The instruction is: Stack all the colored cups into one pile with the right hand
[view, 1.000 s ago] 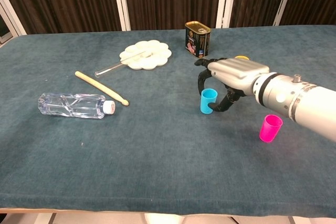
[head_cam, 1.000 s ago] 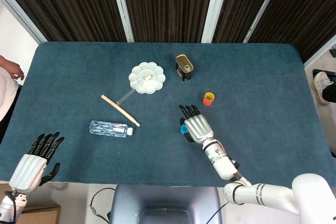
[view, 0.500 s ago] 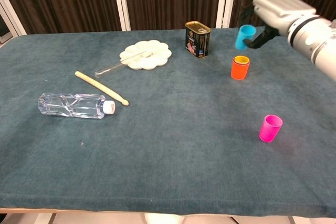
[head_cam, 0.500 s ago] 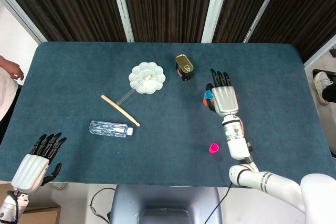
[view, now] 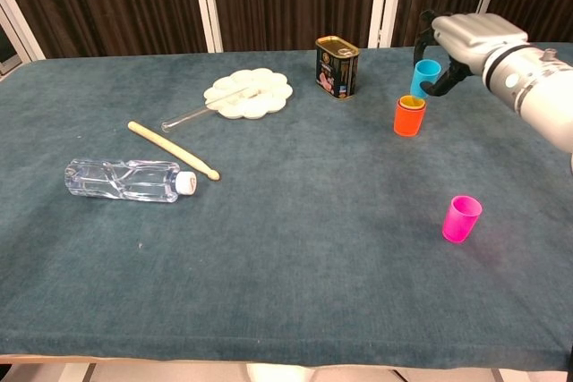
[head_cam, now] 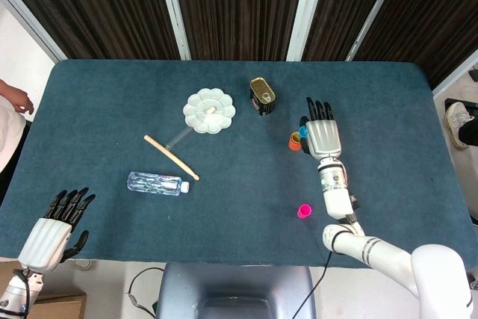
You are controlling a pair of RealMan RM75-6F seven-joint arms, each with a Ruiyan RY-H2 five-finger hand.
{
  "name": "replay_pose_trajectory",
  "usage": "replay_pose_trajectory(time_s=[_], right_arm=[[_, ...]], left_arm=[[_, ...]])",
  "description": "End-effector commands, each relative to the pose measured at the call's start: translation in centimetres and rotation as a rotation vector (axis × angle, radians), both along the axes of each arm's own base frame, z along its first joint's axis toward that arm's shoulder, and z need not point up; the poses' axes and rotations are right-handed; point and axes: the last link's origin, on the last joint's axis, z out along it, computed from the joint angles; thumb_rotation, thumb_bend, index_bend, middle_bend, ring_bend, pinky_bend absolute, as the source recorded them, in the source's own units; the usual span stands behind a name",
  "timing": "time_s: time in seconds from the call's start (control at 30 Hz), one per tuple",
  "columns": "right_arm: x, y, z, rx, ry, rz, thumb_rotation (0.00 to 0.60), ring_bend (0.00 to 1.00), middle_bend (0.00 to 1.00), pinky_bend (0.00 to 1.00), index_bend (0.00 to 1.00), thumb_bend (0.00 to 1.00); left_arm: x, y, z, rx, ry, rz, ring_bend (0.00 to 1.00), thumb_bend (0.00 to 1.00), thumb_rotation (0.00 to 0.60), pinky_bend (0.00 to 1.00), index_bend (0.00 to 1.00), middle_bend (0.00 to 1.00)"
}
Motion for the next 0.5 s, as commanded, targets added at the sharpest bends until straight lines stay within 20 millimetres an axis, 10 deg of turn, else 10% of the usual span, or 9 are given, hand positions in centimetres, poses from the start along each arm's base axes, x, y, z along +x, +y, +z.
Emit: replay_pose_trajectory(time_s=[0.03,0.5], right_arm=[[0.2,-0.2,-0.6,0.01,0.006,-0.001,0.6,0.0,0.04,0.0,0.6,0.49],[0.3,2.4,-0.2,0.088,-0.08,0.06,0.6,0.0,0.0,0.0,0.18,0.49]], left_arm=[[0.0,0.0,0.0,0.001,0.001,0.002,0.0,0.46,0.6,0.07,0.0,0.0],[0.0,0.1,0.2,0.004,-0.003,0.0,0.0,0.46,0.6,0.07,0.0,0.0]])
